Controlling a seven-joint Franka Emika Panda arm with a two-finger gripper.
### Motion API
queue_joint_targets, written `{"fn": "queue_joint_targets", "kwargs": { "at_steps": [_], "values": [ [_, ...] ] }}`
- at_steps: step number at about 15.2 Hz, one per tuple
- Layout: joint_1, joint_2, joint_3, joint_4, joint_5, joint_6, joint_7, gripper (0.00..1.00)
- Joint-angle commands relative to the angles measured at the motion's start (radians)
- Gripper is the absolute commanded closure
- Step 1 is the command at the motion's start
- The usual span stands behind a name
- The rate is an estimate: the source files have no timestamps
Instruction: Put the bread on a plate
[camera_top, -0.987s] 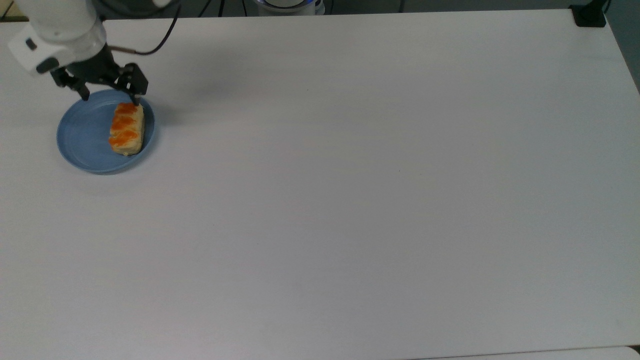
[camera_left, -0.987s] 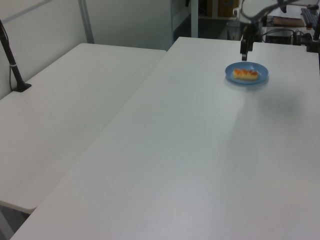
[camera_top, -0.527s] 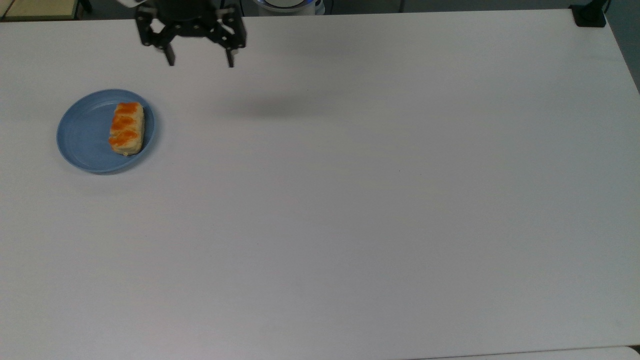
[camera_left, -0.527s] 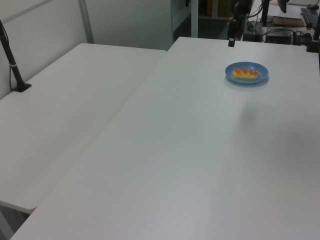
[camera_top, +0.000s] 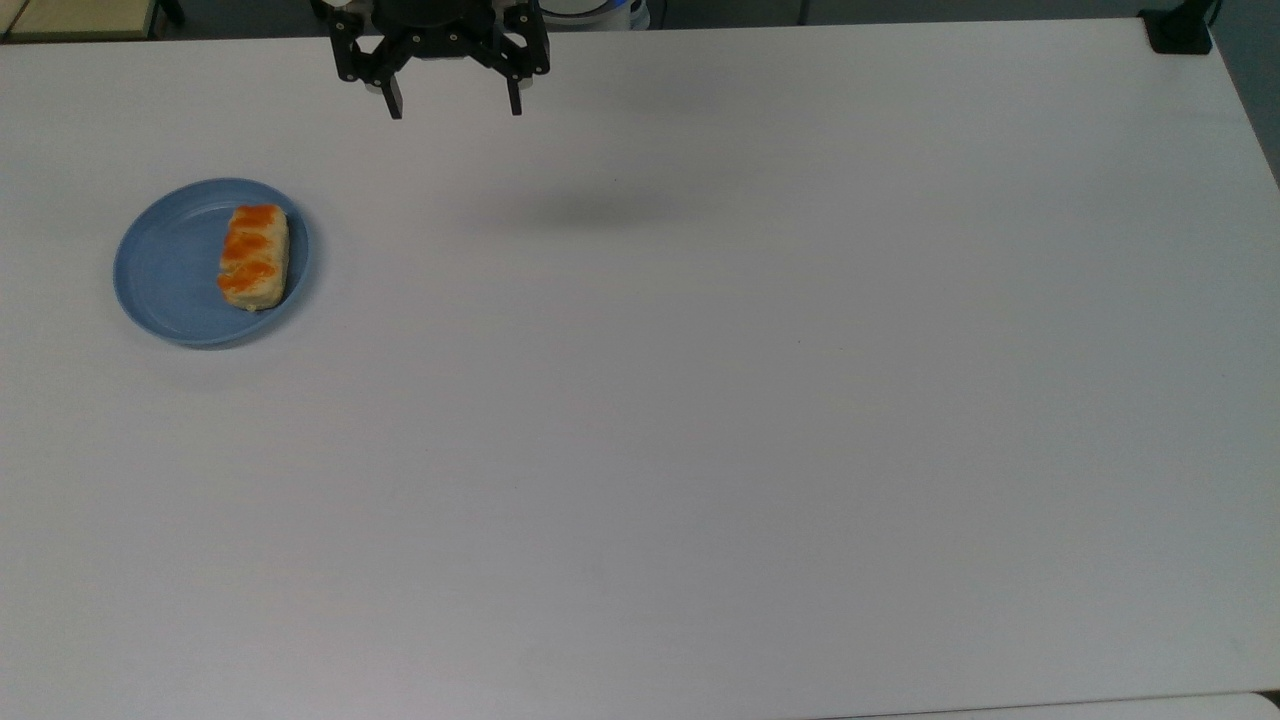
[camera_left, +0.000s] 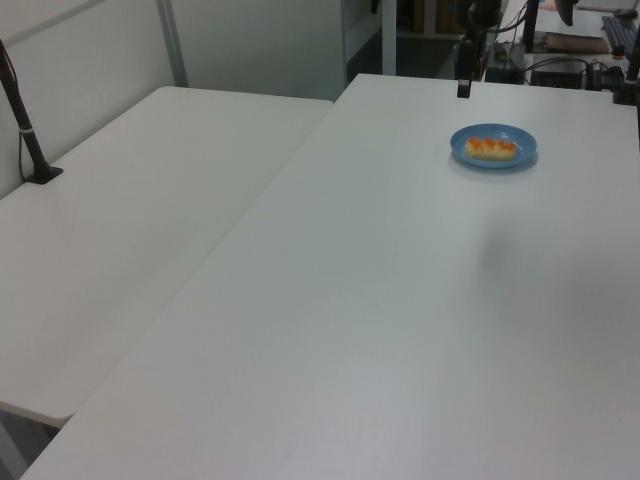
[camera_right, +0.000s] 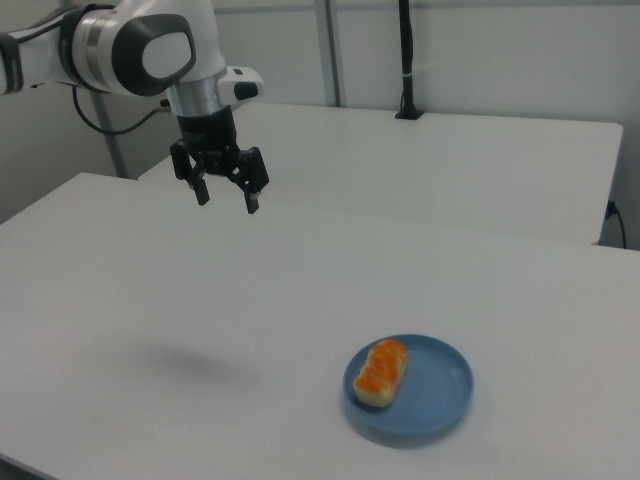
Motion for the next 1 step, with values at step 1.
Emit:
{"fn": "queue_joint_targets", "kwargs": {
  "at_steps": [1],
  "values": [
    [0.006,-0.021,-0.005,-0.004,0.0,-0.03,0.005,0.0]
  ]
}}
